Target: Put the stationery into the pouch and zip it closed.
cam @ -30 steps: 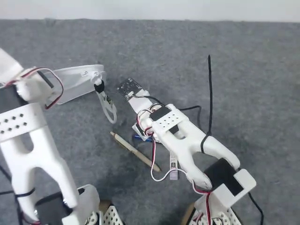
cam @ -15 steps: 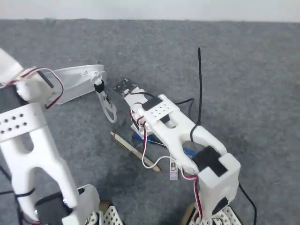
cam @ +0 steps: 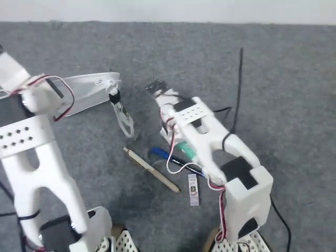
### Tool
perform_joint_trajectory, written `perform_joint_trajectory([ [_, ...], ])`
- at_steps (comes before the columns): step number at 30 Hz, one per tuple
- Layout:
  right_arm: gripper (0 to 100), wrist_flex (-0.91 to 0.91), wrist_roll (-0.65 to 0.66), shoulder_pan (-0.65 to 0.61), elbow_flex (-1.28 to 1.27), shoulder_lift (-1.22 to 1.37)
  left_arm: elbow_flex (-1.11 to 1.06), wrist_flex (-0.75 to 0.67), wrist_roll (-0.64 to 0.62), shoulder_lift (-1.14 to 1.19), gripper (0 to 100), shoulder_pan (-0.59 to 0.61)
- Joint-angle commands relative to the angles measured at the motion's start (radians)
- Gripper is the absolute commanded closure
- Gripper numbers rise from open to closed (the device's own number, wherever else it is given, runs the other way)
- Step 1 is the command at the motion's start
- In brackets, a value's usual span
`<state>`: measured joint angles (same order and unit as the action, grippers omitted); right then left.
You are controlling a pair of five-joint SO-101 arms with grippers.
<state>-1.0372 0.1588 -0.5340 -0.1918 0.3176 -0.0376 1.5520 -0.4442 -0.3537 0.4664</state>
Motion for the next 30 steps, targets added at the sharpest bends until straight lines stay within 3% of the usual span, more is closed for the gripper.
perform_joint_trajectory([
  [1,99.3,-0.010,0.002,0.062,0.018,-0.159,0.039,-0.031,-0.017,-0.049,99,-0.011],
  [9,99.3,-0.005,-0.160,0.076,-0.117,-0.449,0.039,-0.026,-0.017,-0.057,99,-0.120],
  [22,99.3,-0.001,-0.244,0.076,-0.307,-0.926,0.081,0.002,-0.011,-0.058,99,-0.296],
  [30,99.3,-0.008,-0.247,0.068,-0.381,-1.237,0.117,0.038,-0.009,-0.051,99,-0.338],
])
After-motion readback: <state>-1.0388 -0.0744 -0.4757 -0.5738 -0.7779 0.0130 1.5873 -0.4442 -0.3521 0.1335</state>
